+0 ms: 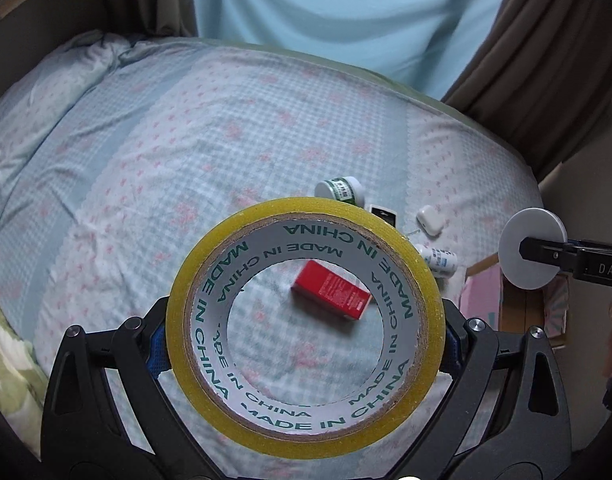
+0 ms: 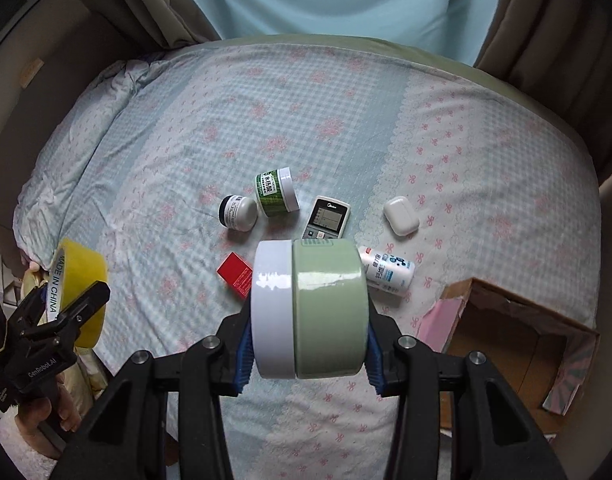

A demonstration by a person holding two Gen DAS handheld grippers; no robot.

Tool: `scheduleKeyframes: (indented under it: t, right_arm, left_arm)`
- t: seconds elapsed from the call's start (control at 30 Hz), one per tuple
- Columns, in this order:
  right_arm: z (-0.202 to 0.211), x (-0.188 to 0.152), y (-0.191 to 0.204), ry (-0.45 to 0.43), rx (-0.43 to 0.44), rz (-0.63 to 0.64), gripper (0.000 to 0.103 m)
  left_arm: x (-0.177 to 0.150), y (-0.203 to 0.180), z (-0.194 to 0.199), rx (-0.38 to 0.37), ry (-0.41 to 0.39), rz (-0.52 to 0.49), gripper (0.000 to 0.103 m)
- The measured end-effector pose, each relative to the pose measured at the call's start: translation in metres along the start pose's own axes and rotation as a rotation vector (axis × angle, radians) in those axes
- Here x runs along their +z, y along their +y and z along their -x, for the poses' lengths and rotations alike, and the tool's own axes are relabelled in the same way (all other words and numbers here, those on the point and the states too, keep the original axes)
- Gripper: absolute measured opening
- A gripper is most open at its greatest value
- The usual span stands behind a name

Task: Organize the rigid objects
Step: 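Carry the tape roll and green jar over the cardboard box with both tools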

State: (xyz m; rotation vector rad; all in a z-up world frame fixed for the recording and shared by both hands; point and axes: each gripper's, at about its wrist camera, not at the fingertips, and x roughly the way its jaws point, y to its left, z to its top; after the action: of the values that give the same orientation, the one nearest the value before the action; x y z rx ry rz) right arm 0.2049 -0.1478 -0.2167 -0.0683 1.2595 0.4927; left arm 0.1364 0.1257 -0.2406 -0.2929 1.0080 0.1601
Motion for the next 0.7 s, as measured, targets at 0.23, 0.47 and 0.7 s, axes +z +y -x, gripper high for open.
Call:
scheduleKeyframes:
  t: [0.23,0.47,0.7]
  right_arm:
    - [0.051,-0.034,-0.067,-0.052,-0.022,-0.093,0.041]
    - [0.073,-0.067,-0.161,-0.05,-0.073,-0.141,0.041]
    - [0.057,-0.103,-0.252,0.014,-0.094,-0.228,0.041]
  left_arm:
    - [0.003,-0.086,0.008,-0.07,-0.007,-0.053,0.096]
    - [-0.003,-0.21,-0.011,-0.129,0.03,-0.171,0.096]
    - [-0.025,-0.324,-0.054,-0.176,0.106,-0.302,0.096]
